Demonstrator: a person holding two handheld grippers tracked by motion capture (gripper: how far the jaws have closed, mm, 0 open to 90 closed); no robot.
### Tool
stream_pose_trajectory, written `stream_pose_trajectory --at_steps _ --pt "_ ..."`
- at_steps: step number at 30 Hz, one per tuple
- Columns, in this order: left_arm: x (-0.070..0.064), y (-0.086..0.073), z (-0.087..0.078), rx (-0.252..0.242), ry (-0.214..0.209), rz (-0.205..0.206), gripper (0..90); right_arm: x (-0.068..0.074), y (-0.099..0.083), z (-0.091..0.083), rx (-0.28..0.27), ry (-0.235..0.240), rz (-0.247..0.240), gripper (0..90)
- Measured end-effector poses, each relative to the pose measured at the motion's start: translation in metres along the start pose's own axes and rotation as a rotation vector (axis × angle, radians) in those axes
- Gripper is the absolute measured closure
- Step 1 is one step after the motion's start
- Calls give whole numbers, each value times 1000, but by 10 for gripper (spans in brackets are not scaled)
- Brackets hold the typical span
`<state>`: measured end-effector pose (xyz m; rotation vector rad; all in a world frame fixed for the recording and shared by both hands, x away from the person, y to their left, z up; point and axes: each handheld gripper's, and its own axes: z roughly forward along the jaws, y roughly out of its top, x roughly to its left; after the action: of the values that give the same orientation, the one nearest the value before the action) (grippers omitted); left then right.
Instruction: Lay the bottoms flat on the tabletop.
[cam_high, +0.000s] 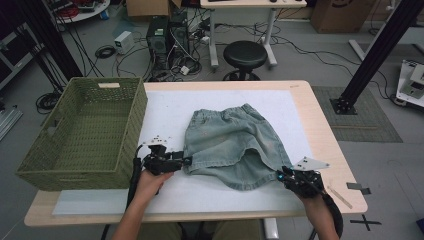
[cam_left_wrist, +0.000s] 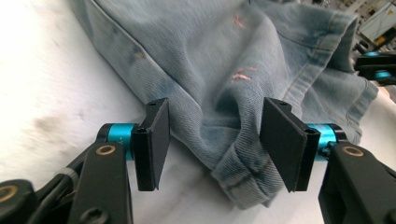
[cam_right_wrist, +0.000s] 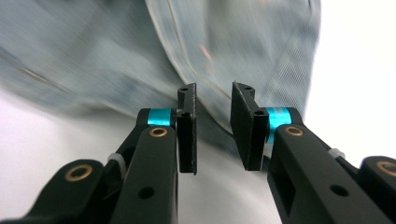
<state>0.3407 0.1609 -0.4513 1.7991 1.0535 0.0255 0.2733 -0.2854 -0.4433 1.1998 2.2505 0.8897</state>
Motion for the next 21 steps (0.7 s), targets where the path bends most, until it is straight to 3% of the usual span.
stream_pose_trajectory --at_steps 2,4,7,9,11,16,19,21 --pt "-3 -1 4 24 8 7 450 -3 -4 3 -22 6 25 730" --pt "-6 -2 8 60 37 30 484 -2 -4 3 -15 -6 13 726" --pt "-14 -2 11 92 82 83 621 2 -3 4 -12 -29 -5 701" --pt "-17 -2 10 87 100 103 735 1 -3 1 -29 -1 16 637" --pt "-17 -2 5 74 104 103 813 0 -3 -4 -62 3 30 637" --pt "-9 -3 -18 15 87 80 848 -13 -10 -14 -30 -102 71 608" --pt "-4 -7 -27 1 75 69 849 -22 -18 -11 0 -65 146 603" --pt "-1 -11 -31 -7 65 61 849 -23 -22 -8 -17 -50 163 634"
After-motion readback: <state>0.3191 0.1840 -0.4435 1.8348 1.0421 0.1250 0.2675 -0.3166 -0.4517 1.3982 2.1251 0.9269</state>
